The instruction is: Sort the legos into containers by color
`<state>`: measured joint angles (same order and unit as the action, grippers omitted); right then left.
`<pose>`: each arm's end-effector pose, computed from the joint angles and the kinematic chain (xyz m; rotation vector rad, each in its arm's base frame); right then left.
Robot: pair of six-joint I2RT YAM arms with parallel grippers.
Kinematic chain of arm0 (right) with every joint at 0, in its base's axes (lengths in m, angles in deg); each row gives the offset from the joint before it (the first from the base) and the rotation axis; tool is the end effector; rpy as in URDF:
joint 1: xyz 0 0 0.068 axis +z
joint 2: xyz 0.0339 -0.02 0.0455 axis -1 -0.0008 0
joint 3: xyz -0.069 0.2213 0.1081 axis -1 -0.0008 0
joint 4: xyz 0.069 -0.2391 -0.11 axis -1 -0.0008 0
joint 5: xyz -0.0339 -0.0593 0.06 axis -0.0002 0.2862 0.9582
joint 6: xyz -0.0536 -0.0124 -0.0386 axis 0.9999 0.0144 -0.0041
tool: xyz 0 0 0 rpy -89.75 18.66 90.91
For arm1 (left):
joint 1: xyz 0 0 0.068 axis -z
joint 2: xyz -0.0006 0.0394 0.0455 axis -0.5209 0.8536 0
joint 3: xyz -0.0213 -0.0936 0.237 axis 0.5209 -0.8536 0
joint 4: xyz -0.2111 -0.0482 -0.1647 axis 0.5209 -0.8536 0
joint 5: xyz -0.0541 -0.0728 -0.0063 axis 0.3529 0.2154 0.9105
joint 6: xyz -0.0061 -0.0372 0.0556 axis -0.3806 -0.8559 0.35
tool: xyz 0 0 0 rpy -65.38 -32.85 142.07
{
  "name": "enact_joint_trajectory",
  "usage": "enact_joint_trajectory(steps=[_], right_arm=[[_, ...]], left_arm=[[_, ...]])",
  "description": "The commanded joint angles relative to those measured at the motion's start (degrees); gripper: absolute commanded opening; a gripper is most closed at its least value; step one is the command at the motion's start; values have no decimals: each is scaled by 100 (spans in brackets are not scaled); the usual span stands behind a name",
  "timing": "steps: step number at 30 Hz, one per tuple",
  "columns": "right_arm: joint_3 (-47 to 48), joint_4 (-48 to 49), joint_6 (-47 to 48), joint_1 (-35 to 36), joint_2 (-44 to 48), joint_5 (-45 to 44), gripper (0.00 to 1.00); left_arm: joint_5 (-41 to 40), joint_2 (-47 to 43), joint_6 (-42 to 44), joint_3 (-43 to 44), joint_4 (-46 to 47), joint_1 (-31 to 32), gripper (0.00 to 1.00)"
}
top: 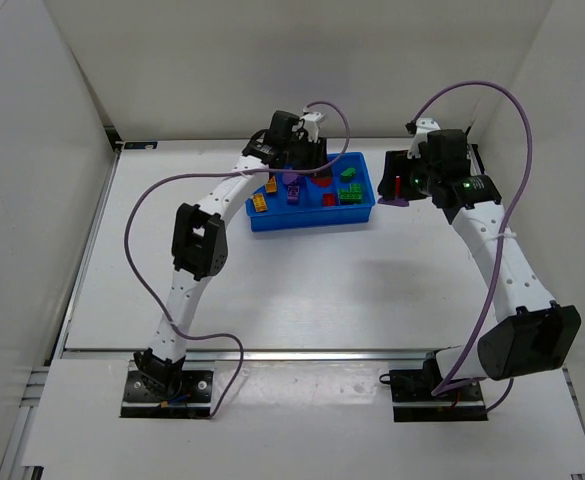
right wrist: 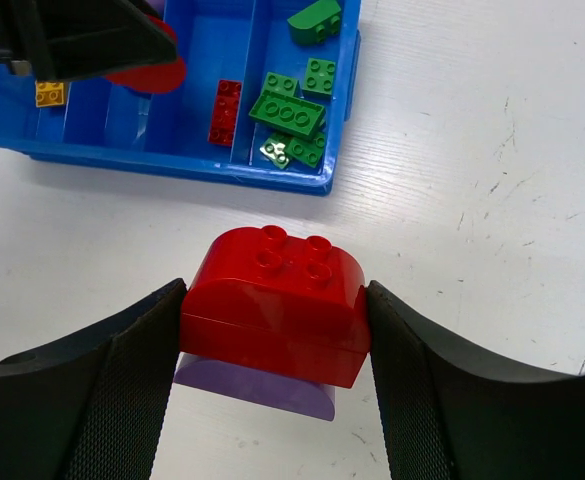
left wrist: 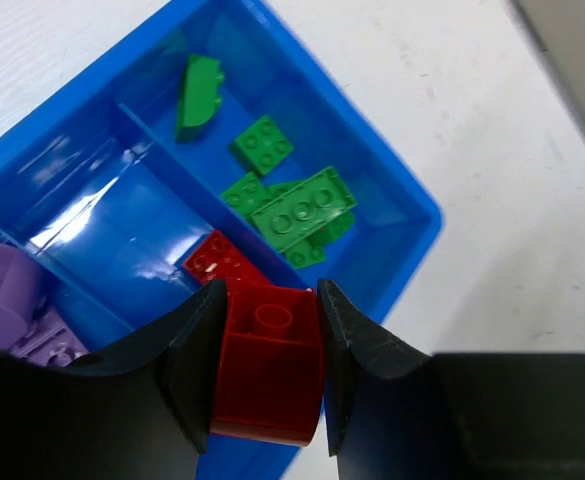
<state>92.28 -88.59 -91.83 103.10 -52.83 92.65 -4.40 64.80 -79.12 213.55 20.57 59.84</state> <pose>0.3250 0.0792 0.3537 -0.2092 2.1361 0.2382 0.4860 -0.2917 0.2395 0.6233 2.1621 -0.9098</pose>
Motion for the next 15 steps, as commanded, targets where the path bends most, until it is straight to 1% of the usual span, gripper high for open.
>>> enact_joint_trajectory(steps=[1, 4, 7, 8, 10, 15], right_arm=[[94, 148, 43, -58, -32, 119, 0], [129, 148, 17, -58, -85, 181, 0], [173, 165, -10, -58, -155, 233, 0], [191, 157, -27, -75, -207, 242, 0], [252, 148, -80, -58, -260, 277, 0], [402, 113, -290, -67, -436, 330, 0]], left_arm=[[-465, 36, 300, 385, -133, 21, 21], [-474, 230, 415, 482, -124, 12, 28], [-553, 414, 424, 632, -142, 29, 38], [-588, 441, 432, 675, -151, 29, 48], [-624, 520, 459, 728, -159, 29, 52], [-449, 565, 424, 878, -133, 21, 78]])
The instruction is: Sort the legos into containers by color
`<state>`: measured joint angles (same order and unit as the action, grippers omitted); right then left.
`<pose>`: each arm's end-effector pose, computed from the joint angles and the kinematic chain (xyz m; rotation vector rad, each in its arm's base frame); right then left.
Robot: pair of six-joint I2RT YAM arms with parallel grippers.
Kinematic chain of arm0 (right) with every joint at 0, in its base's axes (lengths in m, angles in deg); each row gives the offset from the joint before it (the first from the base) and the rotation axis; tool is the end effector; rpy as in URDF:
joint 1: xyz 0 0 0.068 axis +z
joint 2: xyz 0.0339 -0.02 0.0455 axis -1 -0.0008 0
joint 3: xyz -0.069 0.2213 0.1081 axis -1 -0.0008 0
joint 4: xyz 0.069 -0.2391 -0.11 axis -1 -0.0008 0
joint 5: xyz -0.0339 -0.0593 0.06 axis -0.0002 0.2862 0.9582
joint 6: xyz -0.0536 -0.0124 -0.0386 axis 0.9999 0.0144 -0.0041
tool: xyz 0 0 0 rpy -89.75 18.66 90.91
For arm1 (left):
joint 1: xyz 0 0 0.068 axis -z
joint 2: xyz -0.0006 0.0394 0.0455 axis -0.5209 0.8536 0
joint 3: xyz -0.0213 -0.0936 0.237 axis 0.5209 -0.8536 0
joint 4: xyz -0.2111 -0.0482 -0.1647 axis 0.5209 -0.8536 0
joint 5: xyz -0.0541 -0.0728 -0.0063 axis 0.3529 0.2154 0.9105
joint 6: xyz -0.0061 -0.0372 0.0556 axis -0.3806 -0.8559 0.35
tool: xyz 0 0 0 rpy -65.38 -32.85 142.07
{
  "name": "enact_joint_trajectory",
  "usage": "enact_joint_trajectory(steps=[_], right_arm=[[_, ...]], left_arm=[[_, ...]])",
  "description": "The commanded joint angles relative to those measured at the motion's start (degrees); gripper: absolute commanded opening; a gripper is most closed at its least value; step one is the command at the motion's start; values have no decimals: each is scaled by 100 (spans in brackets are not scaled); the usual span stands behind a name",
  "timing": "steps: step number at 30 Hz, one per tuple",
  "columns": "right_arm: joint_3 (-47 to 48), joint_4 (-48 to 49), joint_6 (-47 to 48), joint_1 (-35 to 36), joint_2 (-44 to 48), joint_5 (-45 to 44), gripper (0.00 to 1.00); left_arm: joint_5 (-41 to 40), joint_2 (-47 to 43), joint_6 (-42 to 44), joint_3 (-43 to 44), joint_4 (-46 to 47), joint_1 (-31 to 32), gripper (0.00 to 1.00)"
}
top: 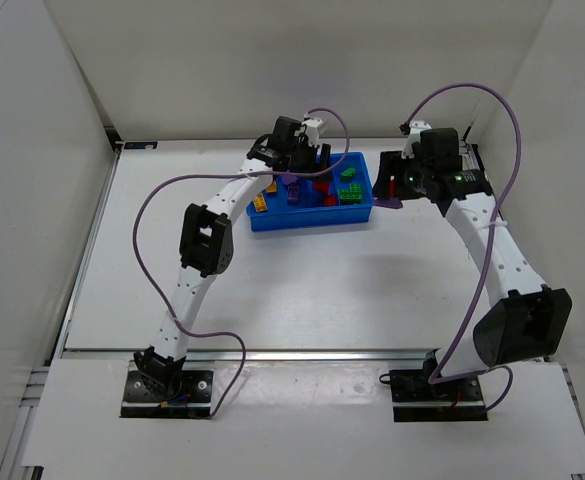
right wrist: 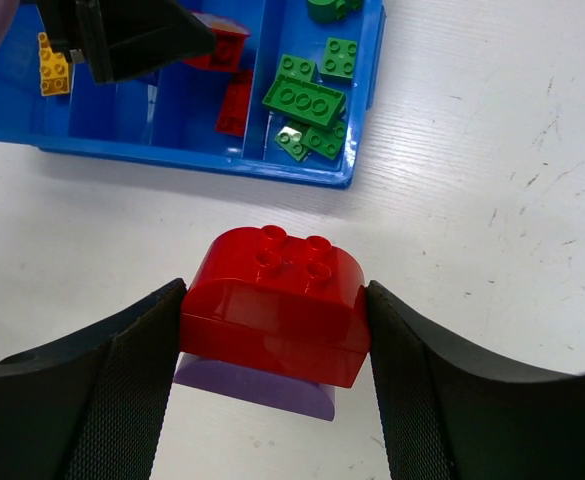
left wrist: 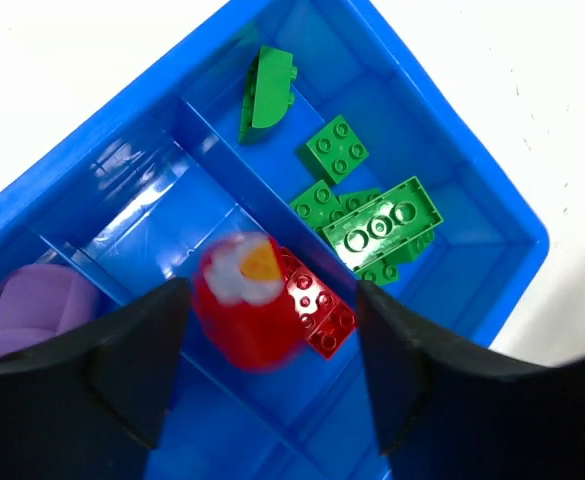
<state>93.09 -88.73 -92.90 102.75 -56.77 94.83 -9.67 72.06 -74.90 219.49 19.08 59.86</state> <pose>0.3404 0.0827 0.3365 -0.2067 2.1961 0.2813 0.5036 -0.2964 0.2026 0.6466 2.1916 -0.7669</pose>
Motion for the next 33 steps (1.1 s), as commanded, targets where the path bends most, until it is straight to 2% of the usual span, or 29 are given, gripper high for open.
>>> enact_joint_trajectory(steps=[1, 3, 4, 8, 13, 17, 18, 20, 25, 33], right_arm=[[330, 135, -323, -40, -60, 120, 0], [321, 143, -621, -128, -104, 260, 0], [330, 126, -728, -146, -130, 261, 0], [286, 161, -1325, -348, -183, 594, 0], [198, 644, -1862, -357, -280, 665, 0], [390, 706, -2415, -304, -482, 578, 0], [409, 706, -2599, -269, -526, 508, 0], [452, 793, -2784, -217, -587, 455, 0], [663, 881, -3075, 135, -737, 200, 0], [1059, 969, -3778, 162, -922, 331, 0]], left_arm=[[122, -204, -33, 266, 24, 18, 80], [254, -318, -94, 205, 59, 10, 89], [307, -319, -112, 178, 59, 10, 89], [781, -1037, -620, -330, 707, -166, 82], [2131, -2146, -1622, -1744, 1780, -412, 76], [3029, -3007, -2868, -3176, 3002, -535, 77], [3110, -3270, -3020, -3432, 3604, -535, 78], [3312, -3474, -3266, -3951, 3768, -457, 79], [3331, -3896, -3312, -4532, 3935, -290, 79], [3033, -4028, -3320, -4673, 3944, -193, 75]])
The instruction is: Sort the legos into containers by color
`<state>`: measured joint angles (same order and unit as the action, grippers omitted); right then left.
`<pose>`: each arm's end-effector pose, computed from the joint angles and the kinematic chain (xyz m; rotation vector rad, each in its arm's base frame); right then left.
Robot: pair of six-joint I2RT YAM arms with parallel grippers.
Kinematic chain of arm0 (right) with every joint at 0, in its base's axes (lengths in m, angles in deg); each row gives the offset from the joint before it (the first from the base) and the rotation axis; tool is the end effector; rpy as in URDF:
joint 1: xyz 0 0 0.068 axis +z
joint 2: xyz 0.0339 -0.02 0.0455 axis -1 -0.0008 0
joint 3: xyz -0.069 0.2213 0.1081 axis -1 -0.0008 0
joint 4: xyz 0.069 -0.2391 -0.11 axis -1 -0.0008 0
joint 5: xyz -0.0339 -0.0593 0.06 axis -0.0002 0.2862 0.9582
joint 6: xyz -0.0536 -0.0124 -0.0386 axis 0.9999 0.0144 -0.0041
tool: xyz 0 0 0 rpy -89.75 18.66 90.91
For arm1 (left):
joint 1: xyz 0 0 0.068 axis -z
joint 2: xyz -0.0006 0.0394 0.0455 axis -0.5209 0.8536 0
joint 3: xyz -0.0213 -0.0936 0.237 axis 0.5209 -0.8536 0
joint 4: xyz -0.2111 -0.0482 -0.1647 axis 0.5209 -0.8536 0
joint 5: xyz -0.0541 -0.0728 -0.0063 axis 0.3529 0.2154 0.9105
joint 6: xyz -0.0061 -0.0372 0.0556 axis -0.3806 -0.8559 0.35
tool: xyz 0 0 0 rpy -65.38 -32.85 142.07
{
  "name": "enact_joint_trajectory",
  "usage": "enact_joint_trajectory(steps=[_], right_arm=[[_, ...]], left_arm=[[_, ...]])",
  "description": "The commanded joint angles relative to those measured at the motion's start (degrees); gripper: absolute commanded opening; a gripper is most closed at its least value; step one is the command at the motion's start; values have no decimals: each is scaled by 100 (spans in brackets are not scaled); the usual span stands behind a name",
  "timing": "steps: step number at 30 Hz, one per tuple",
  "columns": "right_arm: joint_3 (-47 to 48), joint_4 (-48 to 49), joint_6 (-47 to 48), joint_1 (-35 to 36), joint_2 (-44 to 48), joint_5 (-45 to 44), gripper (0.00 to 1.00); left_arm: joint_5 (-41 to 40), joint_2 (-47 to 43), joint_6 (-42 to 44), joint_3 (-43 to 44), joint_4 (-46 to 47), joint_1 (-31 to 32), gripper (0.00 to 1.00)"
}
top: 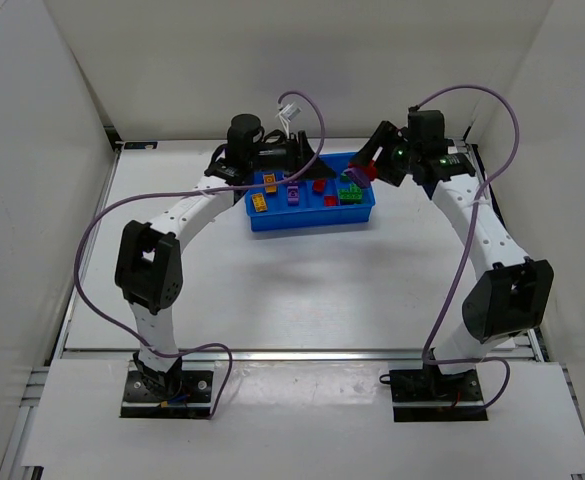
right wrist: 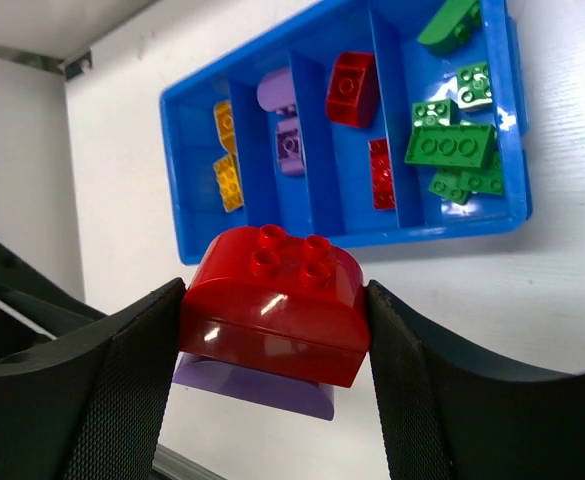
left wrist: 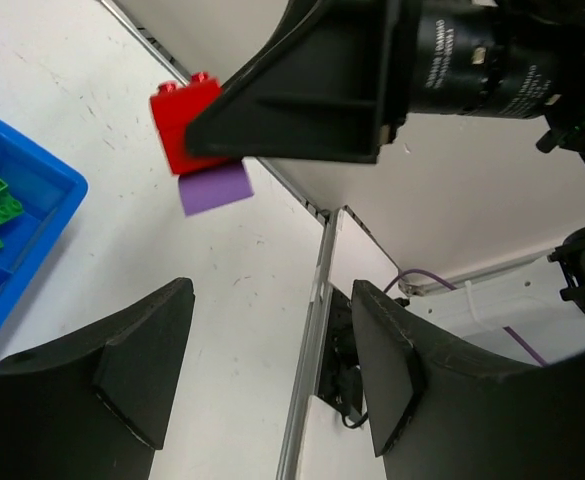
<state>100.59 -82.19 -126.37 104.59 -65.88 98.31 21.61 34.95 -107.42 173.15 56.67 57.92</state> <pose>0.3814 0.1083 0.3404 0.3529 2.1572 0.7092 0.3993 -0.2477 0.3146 0.5718 1.8857 -1.6025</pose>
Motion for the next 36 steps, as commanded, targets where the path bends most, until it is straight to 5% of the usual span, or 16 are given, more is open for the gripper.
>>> enact_joint_trajectory(steps=[1, 36], right_arm=[[327, 325, -554, -13, -28, 36, 0], [424, 158, -1083, 198, -116, 450, 0]], left_arm=[[-183, -317, -25, -40, 185, 37, 75], [-1308, 131, 960, 469, -456, 397, 79]])
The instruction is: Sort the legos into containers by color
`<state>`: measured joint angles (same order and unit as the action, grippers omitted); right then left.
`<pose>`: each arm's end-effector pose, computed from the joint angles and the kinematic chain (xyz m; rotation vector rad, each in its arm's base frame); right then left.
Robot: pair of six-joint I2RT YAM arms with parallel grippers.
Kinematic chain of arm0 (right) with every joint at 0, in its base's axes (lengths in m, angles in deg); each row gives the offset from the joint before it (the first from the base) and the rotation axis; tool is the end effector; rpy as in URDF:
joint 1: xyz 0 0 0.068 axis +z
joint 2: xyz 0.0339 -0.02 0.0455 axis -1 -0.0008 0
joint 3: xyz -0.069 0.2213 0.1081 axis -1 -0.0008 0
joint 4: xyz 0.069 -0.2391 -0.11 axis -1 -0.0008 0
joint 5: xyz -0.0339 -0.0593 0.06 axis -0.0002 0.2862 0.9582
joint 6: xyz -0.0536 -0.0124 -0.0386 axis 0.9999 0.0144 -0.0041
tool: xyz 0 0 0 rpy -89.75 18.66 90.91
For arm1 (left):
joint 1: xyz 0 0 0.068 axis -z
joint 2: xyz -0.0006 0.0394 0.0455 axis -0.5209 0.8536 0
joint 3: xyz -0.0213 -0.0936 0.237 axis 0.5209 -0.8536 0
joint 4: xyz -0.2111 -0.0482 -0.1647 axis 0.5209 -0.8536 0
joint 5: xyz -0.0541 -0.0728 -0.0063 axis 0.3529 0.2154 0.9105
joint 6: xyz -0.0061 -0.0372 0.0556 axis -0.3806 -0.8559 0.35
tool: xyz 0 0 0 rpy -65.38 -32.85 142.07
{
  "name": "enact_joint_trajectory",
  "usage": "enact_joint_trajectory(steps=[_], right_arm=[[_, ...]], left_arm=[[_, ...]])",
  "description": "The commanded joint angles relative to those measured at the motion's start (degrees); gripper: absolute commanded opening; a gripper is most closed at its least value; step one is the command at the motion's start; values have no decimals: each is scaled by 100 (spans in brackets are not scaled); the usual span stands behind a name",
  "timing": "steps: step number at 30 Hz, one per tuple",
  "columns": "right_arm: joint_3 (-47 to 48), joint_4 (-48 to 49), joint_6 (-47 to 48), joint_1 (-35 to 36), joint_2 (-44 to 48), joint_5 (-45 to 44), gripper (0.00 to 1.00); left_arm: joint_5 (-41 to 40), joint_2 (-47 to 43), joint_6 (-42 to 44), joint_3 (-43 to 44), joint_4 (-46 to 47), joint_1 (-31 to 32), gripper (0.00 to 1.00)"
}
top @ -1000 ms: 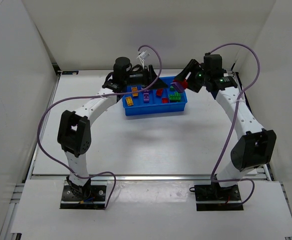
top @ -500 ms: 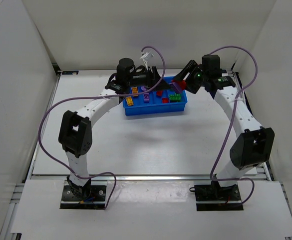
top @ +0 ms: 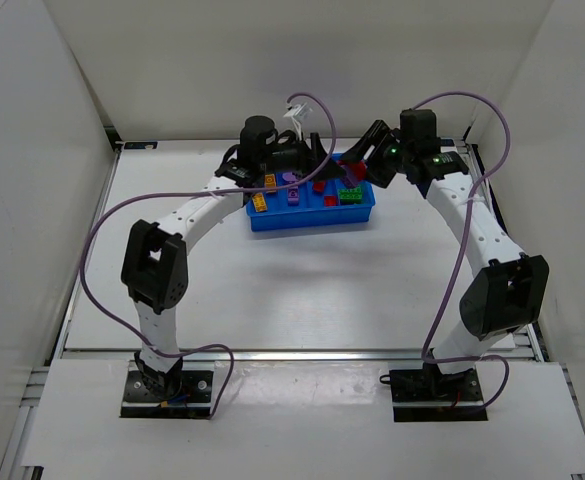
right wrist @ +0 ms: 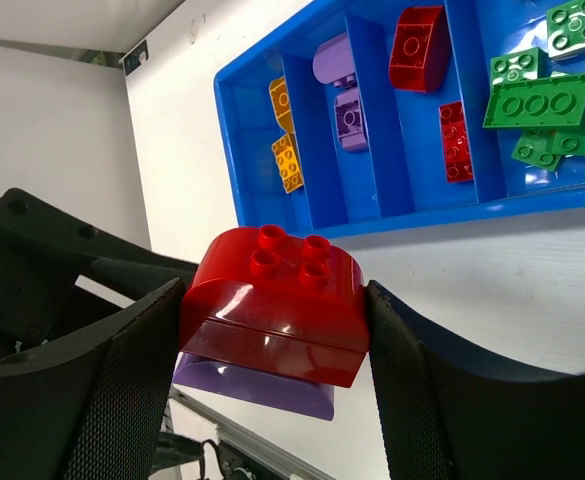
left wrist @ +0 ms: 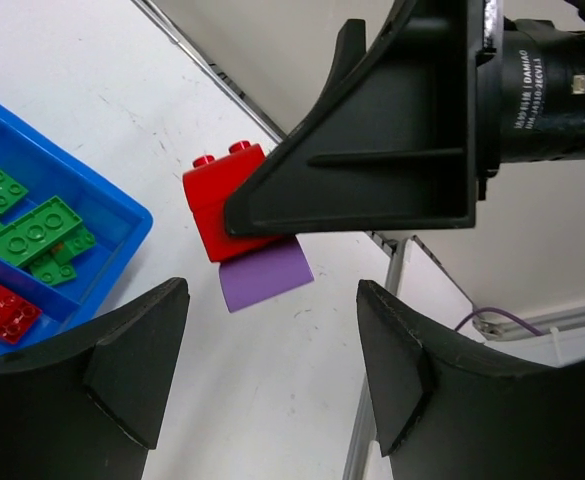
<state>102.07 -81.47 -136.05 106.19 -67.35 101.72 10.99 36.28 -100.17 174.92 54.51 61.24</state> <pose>0.3837 0.1238 0.3418 0.4720 2.1638 0.8830 0.3982 -0.2708 0.3101 0.5669 1.8641 -1.4098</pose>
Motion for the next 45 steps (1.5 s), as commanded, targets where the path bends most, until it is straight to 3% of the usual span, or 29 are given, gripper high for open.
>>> enact_joint_trajectory(steps=[1, 12, 23, 27, 40, 45], right_arm=[[275, 103, -123, 38, 22, 135, 0], [284, 191, -141, 109, 31, 135, 0], [249, 182, -106, 126, 31, -93, 0], [310, 209, 17, 126, 4, -321, 0], [477, 367, 325, 21, -66, -884, 0], [381, 350, 763, -102, 48, -919, 0]], left_arm=[[-325, -2, 269, 310, -275, 83, 78], [-405, 139, 287, 425, -302, 153, 72], [-475, 95, 226, 320, -302, 223, 29], [-545, -46, 191, 100, -302, 302, 19], [-826, -1047, -99, -1288, -188, 505, 15], [-1318, -1478, 436, -1483, -407, 373, 16]])
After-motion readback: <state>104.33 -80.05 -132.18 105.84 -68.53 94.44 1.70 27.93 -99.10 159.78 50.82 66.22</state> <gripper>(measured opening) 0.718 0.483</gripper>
